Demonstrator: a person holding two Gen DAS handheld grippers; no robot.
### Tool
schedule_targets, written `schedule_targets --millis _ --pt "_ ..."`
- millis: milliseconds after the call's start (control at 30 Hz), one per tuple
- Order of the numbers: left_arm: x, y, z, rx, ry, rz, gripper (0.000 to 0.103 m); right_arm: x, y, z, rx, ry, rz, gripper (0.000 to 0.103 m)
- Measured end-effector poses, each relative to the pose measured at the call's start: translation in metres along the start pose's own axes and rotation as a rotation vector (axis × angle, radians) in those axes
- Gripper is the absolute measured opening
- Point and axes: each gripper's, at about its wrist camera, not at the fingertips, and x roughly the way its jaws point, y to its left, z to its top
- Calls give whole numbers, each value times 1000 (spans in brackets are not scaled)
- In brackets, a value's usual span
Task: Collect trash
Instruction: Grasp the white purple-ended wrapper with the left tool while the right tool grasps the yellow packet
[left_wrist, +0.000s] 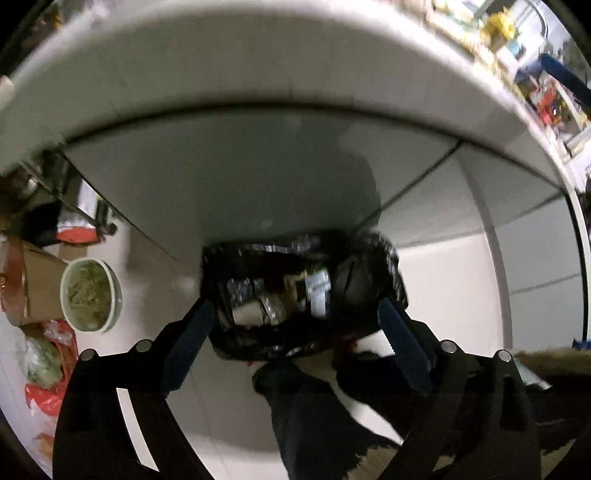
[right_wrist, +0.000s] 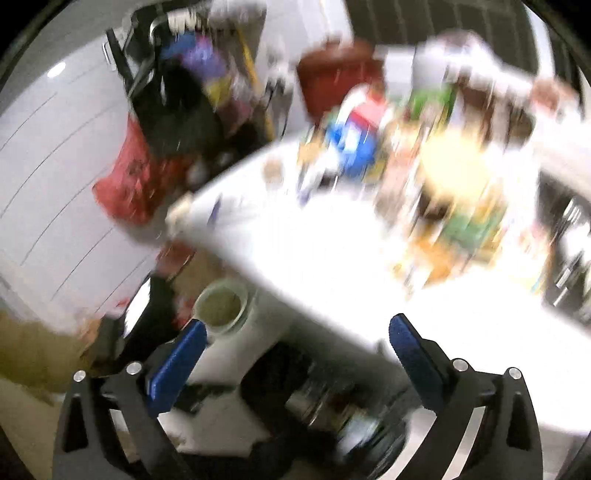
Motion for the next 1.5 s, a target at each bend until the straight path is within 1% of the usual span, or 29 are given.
schedule_targets --millis 33,100,233,333,467,500,533,600,667,700,733,767,833,867,900,933,1000,1067,1133,1167,1200,1233,1267,1300,1367,1400,1433,1467,1500 --pt "-6 -2 2 -4 -18 1 89 3 -8 8 8 -18 -38 98" --pt "-18 -6 12 -9 -56 10 89 14 -22 13 28 -15 -76 98" --pt "-40 -7 28 -12 -123 34 89 46 -49 17 87 30 -128 98" --pt "-49 -1 33 -13 -144 51 89 63 -61 16 97 64 -146 98" --pt "-63 5 37 -2 -177 79 89 77 -63 15 97 100 -134 96" --pt "-66 6 39 -3 -185 85 89 81 -64 15 101 106 -121 94" --pt "-70 10 42 -6 -200 91 89 85 -65 15 103 116 -120 89" --pt "-77 15 49 -3 -221 109 89 87 -64 16 79 114 -121 85" --pt "-83 23 59 23 -244 129 89 87 -63 17 76 118 -109 71" --pt "-85 25 65 43 -253 137 89 85 -65 17 92 123 -78 65" --pt "-88 27 71 81 -268 152 89 81 -67 16 114 121 -55 54" --pt "-91 29 79 121 -280 163 89 79 -68 16 130 123 -35 53" --pt "-93 35 96 193 -296 183 89 74 -71 13 160 120 -11 43" --pt "-92 38 105 225 -295 179 89 70 -73 12 179 116 0 41" --pt "-90 41 113 253 -290 177 89 67 -74 11 198 112 5 31" --pt "-86 46 123 283 -281 187 89 63 -75 10 214 104 12 18" --pt "-78 50 138 320 -254 178 89 59 -75 10 246 102 33 0" --pt "-66 53 149 345 -221 181 89 63 -73 6 253 124 15 0" --pt "-63 57 158 335 -215 136 89 64 -76 4 294 133 36 8" --pt "-62 57 162 334 -207 124 89 63 -75 4 296 131 26 12" --pt "-61 56 163 341 -204 118 89 61 -72 5 284 125 10 36" --pt "-60 55 164 358 -204 103 87 58 -68 6 265 110 -10 56" --pt "-60 55 164 365 -205 74 79 56 -63 7 247 99 -25 62" --pt "-60 54 164 367 -211 56 75 55 -58 8 228 91 -29 65" --pt "-63 55 163 378 -226 50 54 57 -51 11 217 90 -43 70" --pt "-64 56 164 372 -227 39 52 60 -46 11 216 87 -49 75" --pt "-66 58 164 360 -226 11 51 63 -42 11 217 86 -51 76" --pt "-67 58 164 354 -225 -2 49 68 -38 12 215 92 -64 77" --pt "-67 58 163 353 -225 -3 49 72 -33 12 206 100 -89 83"
